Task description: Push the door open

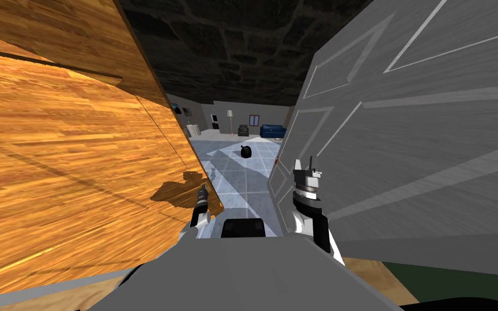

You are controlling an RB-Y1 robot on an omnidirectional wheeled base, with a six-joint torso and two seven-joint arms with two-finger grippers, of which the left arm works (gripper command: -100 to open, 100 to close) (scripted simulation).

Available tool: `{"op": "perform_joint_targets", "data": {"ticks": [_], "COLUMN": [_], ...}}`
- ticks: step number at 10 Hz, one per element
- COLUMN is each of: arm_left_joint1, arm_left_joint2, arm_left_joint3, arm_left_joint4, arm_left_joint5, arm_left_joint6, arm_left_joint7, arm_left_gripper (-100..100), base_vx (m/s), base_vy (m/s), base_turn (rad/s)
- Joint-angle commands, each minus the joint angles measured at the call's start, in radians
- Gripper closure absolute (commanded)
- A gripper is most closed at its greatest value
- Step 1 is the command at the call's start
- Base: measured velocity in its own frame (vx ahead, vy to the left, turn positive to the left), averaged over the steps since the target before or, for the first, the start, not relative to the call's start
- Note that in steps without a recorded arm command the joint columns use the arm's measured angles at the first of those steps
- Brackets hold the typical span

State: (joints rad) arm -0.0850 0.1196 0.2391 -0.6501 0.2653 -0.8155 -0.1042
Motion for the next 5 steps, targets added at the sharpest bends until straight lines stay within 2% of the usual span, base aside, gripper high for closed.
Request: {"op": "perform_joint_targets", "data": {"ticks": [1, 2, 4, 5], "arm_left_joint1": [-0.005, -0.006, -0.006, -0.006], "arm_left_joint2": [0.026, 0.034, 0.034, 0.046], "arm_left_joint3": [0.01, 0.008, 0.008, 0.006], "arm_left_joint4": [0.024, 0.029, 0.029, 0.037], "arm_left_joint5": [0.017, 0.025, 0.025, 0.036], "arm_left_joint6": [-0.012, -0.013, -0.013, -0.014], "arm_left_joint7": [0.008, 0.013, 0.013, 0.02], "arm_left_gripper": [100, 100, 100, 100], "base_vx": [0.203, 0.191, 0.106, 0.121], "base_vy": [-0.058, -0.05, -0.002, 0.004], "base_turn": [0.202, 0.195, 0.027, 0.152]}}
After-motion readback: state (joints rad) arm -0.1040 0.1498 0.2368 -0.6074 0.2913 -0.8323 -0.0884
